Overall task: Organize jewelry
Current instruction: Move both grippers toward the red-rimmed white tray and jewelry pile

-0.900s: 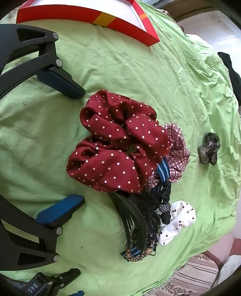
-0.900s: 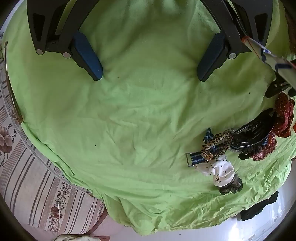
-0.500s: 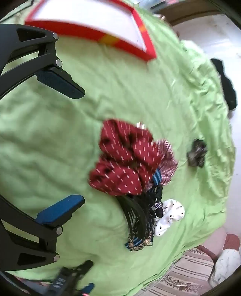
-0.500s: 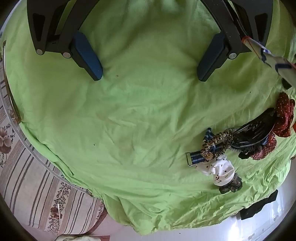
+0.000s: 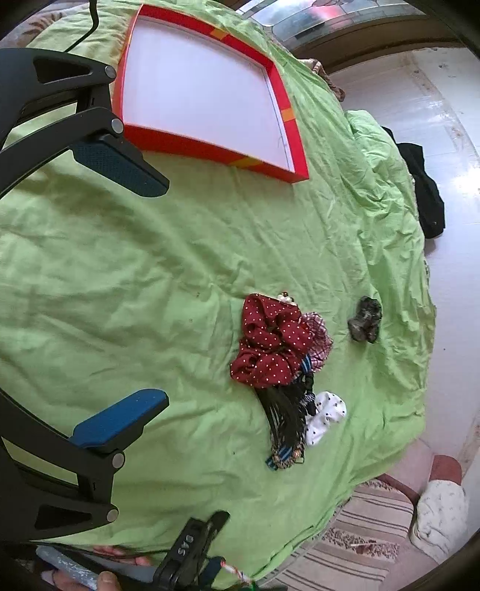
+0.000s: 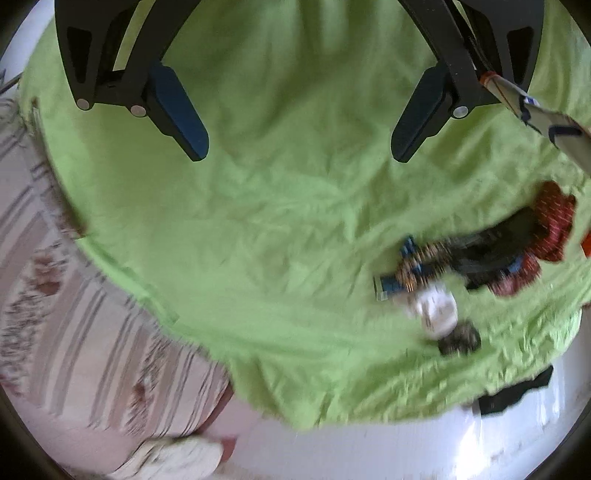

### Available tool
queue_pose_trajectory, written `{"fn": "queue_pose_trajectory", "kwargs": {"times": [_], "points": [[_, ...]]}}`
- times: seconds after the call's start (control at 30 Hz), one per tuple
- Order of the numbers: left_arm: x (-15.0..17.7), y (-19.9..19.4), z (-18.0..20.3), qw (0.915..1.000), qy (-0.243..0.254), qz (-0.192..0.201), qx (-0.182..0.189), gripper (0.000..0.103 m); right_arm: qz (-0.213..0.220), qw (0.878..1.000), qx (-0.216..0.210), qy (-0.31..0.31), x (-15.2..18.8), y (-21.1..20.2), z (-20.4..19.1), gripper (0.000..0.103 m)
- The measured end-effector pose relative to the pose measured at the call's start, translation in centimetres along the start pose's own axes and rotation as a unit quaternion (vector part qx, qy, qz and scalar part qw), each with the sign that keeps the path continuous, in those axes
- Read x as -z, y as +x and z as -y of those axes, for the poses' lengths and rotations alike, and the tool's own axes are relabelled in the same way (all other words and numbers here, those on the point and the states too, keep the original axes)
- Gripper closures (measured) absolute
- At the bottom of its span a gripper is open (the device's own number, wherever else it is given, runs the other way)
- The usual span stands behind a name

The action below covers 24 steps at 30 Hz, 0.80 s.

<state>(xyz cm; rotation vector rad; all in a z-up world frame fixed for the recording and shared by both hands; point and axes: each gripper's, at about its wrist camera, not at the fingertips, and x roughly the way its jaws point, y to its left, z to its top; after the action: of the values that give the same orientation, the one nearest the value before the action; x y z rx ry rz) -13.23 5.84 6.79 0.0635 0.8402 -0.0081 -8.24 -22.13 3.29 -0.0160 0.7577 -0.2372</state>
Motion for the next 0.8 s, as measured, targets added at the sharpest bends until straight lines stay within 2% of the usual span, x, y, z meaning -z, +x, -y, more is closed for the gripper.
{"fn": "queue_pose_trajectory", "kwargs": {"times": [0.1, 0.33, 0.57, 0.8], "points": [[0.1, -0.7, 0.1, 0.9999, -0.010, 0.001, 0.003, 0.000, 0.028, 0.999, -0.022, 0.029, 0.0, -3.2, 0.5, 0.004], [0.3, -2.1, -0.4, 0.9991, -0.033, 0.001, 0.027, 0.000, 0.046, 0.997, -0.041, 0.050, 0.7, -8.1, -0.2, 0.004], [0.6, -3.3, -1.0, 0.9983, -0.042, 0.007, 0.041, 0.000, 0.013, 0.998, -0.055, 0.026, 1.7, -9.5, -2.3, 0.004], [0.9, -4.0, -1.3, 0.9975, -0.050, 0.011, 0.047, 0.000, 0.004, 0.999, -0.054, 0.006, 2.3, -10.6, -3.5, 0.004]]}}
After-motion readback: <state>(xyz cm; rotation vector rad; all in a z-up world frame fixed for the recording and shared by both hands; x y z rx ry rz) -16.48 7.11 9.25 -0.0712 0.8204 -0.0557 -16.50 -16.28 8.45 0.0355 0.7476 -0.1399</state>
